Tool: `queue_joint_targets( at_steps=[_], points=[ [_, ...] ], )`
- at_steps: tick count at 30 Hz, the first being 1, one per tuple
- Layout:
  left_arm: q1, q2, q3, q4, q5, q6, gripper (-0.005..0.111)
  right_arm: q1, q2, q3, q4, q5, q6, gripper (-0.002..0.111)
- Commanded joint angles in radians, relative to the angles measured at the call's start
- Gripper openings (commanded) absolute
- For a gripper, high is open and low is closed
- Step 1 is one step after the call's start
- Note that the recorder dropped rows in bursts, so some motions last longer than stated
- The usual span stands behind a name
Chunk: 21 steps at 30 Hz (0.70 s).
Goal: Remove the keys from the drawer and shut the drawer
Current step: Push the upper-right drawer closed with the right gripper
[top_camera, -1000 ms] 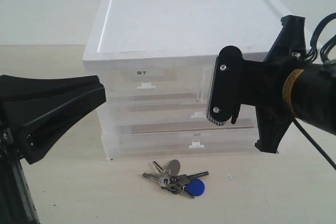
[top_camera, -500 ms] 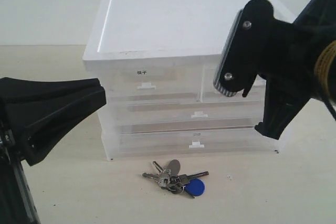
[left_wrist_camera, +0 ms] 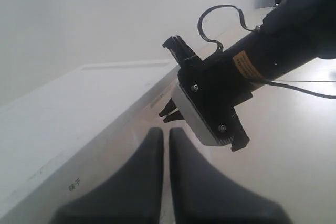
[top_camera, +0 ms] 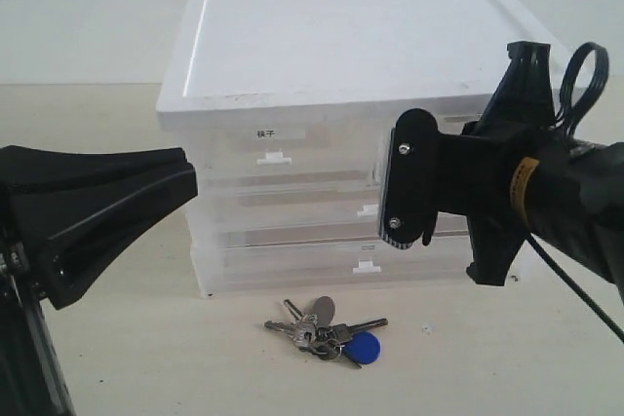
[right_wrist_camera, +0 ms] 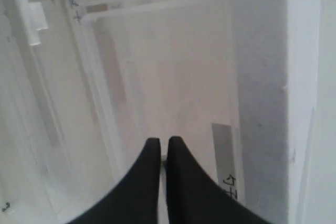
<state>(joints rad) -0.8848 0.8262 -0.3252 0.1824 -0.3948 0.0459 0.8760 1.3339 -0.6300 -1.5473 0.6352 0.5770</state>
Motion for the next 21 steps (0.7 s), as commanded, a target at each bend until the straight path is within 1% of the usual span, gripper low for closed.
queue_joint_targets(
  at_steps=[1, 6, 12, 16, 18, 19, 21],
  points=[
    [0.003, -0.003, 0.006, -0.012, 0.014, 0.0, 0.005, -0.018, 0.014, -0.013, -0.034, 0.003, 0.064, 0.0],
    [0.003, -0.003, 0.006, -0.012, 0.011, 0.0, 0.005, -0.018, -0.003, -0.013, -0.036, -0.036, 0.085, 0.0],
    [0.003, -0.003, 0.006, -0.012, 0.011, 0.0, 0.005, -0.018, -0.029, -0.013, -0.036, -0.16, 0.118, 0.0],
    [0.003, -0.003, 0.006, -0.012, 0.013, 0.0, 0.005, -0.012, -0.086, -0.013, -0.033, -0.151, 0.129, 0.0],
    [0.003, -0.003, 0.006, -0.021, 0.023, 0.015, 0.005, 0.021, -0.146, -0.013, -0.027, -0.149, 0.143, 0.0],
    [0.008, -0.003, 0.006, -0.06, 0.025, 0.035, 0.005, 0.046, -0.187, -0.013, -0.023, -0.146, 0.156, 0.0],
    [0.034, -0.003, 0.006, -0.242, 0.013, 0.144, 0.005, 0.08, -0.259, -0.013, -0.043, -0.096, 0.218, 0.0]
  ],
)
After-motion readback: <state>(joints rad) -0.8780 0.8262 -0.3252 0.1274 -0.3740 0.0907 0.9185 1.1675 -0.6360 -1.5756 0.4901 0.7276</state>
